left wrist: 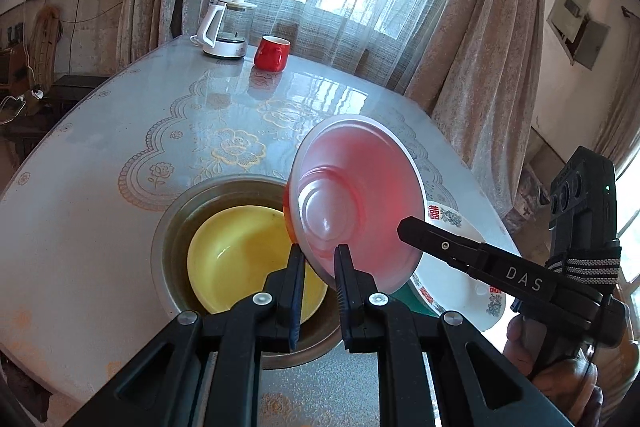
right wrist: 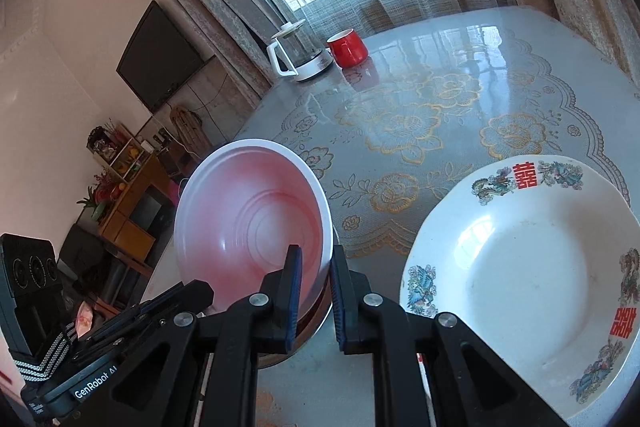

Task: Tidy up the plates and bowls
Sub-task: 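Carry the red bowl with both tools over the steel bowl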

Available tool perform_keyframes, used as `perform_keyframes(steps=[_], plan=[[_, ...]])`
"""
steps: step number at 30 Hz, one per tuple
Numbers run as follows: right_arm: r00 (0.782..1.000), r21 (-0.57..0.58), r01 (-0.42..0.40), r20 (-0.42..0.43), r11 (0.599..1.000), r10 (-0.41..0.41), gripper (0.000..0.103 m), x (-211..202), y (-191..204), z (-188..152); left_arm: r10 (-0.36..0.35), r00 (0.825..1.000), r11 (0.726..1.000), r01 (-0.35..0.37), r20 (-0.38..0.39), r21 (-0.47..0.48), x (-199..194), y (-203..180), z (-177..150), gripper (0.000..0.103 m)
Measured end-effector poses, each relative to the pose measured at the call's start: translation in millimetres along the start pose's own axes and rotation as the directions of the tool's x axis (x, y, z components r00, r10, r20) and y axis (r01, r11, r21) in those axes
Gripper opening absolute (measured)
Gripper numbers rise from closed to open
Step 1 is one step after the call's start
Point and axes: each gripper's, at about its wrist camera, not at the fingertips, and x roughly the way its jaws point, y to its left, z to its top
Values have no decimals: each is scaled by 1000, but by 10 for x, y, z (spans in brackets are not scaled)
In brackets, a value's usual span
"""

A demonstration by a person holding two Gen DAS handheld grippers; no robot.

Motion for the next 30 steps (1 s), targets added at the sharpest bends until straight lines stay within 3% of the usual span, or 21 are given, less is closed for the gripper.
perform_keyframes(steps=[13,30], plan=[[992,-22,-67,-104,997,65,15,376,230,-54,47,999,994,-48,-9,-101,-84,400,-63,15],[984,-37,-18,-178,999,11,16,564,230,-205,74,993,987,-87,-95,-135,131,557,-197,15]])
